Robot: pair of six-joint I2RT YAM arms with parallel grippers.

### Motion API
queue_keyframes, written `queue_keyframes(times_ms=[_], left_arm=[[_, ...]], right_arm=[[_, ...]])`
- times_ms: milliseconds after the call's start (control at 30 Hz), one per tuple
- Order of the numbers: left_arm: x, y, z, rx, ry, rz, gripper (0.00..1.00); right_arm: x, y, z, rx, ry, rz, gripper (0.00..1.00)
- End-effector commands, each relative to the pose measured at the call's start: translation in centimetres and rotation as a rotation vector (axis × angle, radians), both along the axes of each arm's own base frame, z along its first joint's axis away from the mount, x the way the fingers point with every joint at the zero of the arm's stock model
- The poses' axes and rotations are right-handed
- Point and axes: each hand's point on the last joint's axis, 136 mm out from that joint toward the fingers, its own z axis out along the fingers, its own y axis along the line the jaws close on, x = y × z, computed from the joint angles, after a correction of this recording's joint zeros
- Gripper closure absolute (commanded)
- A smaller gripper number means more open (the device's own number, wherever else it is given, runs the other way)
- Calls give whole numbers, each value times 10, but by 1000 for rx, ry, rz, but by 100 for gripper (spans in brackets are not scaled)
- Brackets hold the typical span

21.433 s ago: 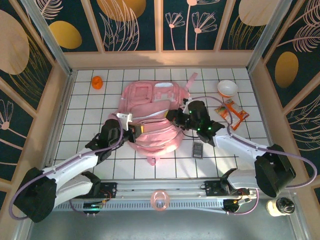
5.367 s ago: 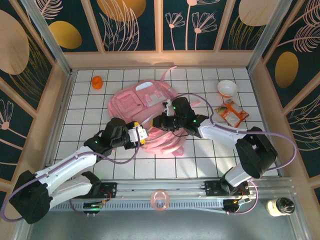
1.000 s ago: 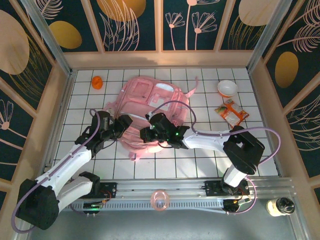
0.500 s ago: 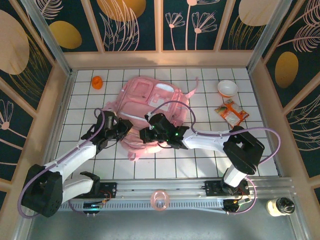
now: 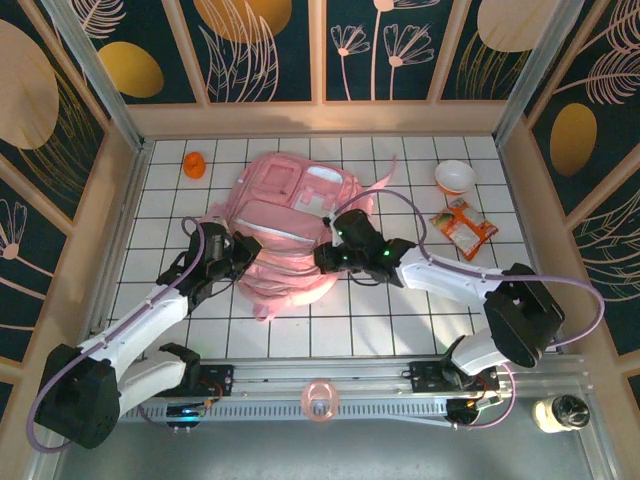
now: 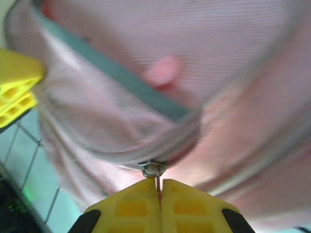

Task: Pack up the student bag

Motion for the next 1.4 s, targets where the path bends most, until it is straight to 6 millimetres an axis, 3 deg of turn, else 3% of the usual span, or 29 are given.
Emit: queue_keyframes(times_ms=[0, 233, 433, 633, 700, 767, 833, 933, 1033, 1200, 1300, 1367], left_arm=[[3, 8, 0, 35, -28, 11, 100], [-10, -11, -6, -18, 13, -114, 100], [-23, -13, -5, -21, 24, -160, 100], [-29, -10, -5, -14, 15, -160, 100], [-22, -9, 5, -12, -21, -143, 72], [-14, -6, 19, -9, -70, -117, 51], [-6, 0, 35, 23, -131, -83, 41], [10, 20, 58, 142, -224, -6, 34], [28, 42, 87, 263, -320, 94, 33], [57, 57, 112, 373, -384, 167, 35], [70, 56, 112, 401, -386, 163, 35], [76, 60, 99, 423, -372, 180, 36]], right_arm=[[21, -32, -11, -110, -30, -68, 100], [60, -27, -7, -105, -79, -128, 100], [104, -56, -7, -77, -77, -292, 100], [117, -60, 2, -22, -87, -309, 100], [116, -62, 4, -30, -89, -309, 98], [114, -69, 4, -55, -81, -312, 76], [111, -81, 9, -92, -76, -339, 57], [105, -89, 28, -76, -90, -362, 48], [99, -78, 54, 22, -108, -350, 46], [92, -30, 95, 224, -153, -231, 49], [93, -2, 99, 275, -147, -165, 52], [96, 9, 87, 266, -122, -151, 55]])
